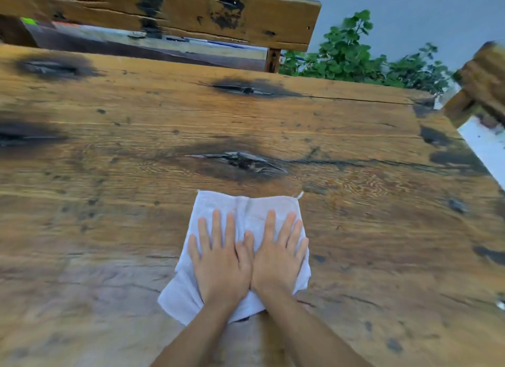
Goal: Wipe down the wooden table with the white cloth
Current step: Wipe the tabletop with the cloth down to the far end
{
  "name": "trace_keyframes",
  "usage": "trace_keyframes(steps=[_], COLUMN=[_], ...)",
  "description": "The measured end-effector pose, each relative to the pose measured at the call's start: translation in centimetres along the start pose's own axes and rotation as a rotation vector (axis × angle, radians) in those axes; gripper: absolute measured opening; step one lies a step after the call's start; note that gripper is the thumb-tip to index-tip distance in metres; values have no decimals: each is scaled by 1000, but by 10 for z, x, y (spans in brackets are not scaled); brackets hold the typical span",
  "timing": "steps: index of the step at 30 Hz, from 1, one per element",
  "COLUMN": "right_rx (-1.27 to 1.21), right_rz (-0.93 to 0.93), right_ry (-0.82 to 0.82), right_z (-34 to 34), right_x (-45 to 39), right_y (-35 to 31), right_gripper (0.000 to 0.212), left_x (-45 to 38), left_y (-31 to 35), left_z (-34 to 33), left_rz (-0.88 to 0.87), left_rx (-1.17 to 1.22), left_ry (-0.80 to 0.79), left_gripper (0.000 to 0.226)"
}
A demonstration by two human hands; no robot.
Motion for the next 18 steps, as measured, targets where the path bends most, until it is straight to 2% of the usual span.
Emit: trace_keyframes(steps=[5, 8, 10, 13, 18], right_rx=[0, -115, -147, -190, -217], right_rz=[-113, -220, -278, -383, -496], right_ry=[-2, 110, 127, 113, 112], right_z=[1, 9, 11, 13, 18], right_x=[78, 114, 131, 142, 116], right_y=[35, 49, 56, 58, 45], right_gripper=[83, 78, 77, 83, 95], left_x=[78, 118, 138, 148, 125], left_y=[-3, -5, -5, 4, 16], left_z=[4, 7, 9, 14, 7], left_rz=[-20, -24, -6, 108, 216], left_rx=[-26, 12, 17, 66, 58], left_ry=[16, 21, 17, -3, 52], left_gripper=[65, 63, 67, 87, 92])
Point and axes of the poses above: each hand's wrist, its own x-axis away from the middle knuckle, its own z-axis out of the back of the hand, y = z × x, the point moved 1 cm from there along -x, towards the middle knuckle, and after that the axes turned 7 degrees about y, right-handed, at the moved point
